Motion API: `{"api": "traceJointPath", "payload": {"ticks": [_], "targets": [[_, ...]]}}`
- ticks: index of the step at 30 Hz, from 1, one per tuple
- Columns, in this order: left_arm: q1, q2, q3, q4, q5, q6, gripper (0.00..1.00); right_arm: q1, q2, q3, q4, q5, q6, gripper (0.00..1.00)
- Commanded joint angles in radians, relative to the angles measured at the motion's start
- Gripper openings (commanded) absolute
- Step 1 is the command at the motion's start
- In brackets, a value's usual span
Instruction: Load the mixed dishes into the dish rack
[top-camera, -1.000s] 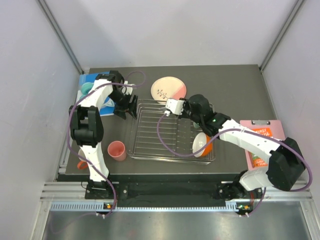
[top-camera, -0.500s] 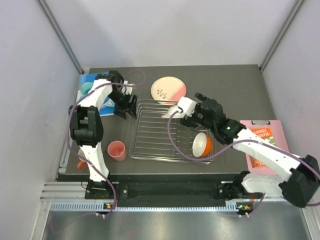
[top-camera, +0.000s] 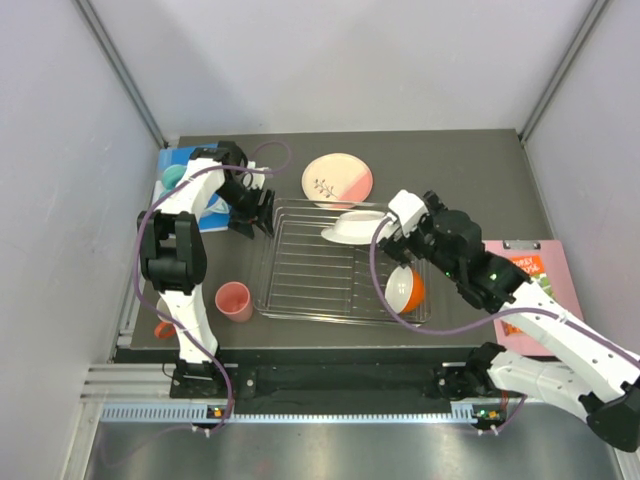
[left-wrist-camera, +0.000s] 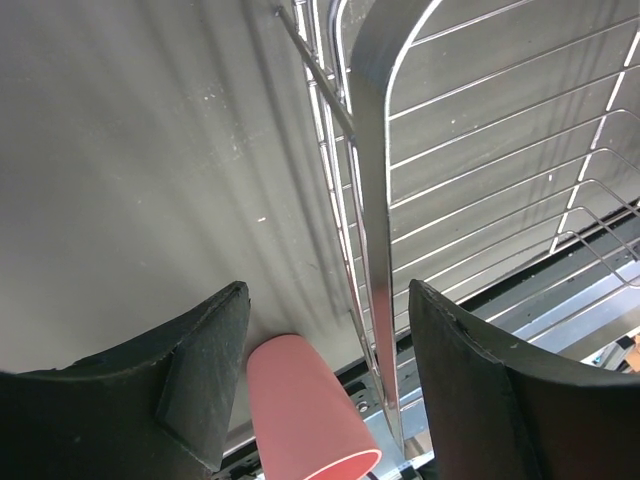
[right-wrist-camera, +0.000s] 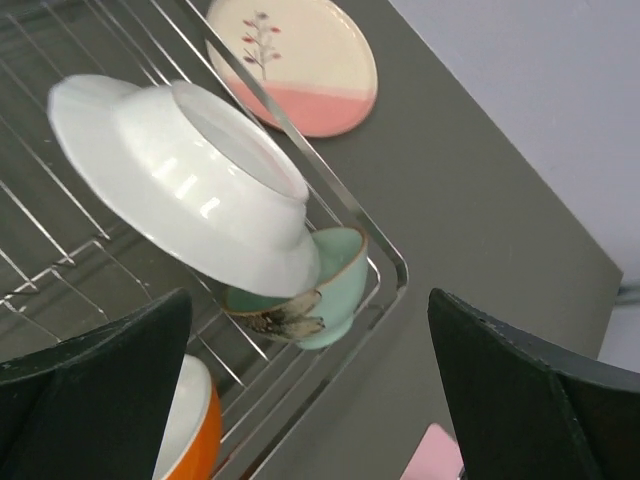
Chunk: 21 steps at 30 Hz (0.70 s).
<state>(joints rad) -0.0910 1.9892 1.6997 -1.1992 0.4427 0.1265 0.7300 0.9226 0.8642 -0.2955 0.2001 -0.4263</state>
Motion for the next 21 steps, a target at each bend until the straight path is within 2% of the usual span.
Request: {"api": "traceJointPath", "payload": {"ticks": [1, 5, 7, 13, 21], "targets": [[0.007, -0.001, 0.037, -0.01, 0.036, 0.007, 0.69, -0.104, 0.002, -0.002, 0.044, 0.05, 0.164, 1.0], [0.007, -0.003, 0.04, -0.014, 0.045, 0.005, 0.68, -0.292, 0.103, 0.068, 0.049, 0.018, 0.401, 1.0], [0.007, -0.007, 0.038, -0.017, 0.047, 0.007, 0.68, -0.36, 0.197, 0.138, 0.022, 0.012, 0.458, 1.0], [0.007, -0.007, 0.028, -0.014, 0.051, 0.012, 0.68, -0.373, 0.413, 0.315, -0.031, -0.028, 0.515, 1.0], [0.005, -0.007, 0.023, -0.013, 0.102, -0.005, 0.66, -0.371, 0.565, 0.371, -0.132, -0.008, 0.508, 1.0]]}}
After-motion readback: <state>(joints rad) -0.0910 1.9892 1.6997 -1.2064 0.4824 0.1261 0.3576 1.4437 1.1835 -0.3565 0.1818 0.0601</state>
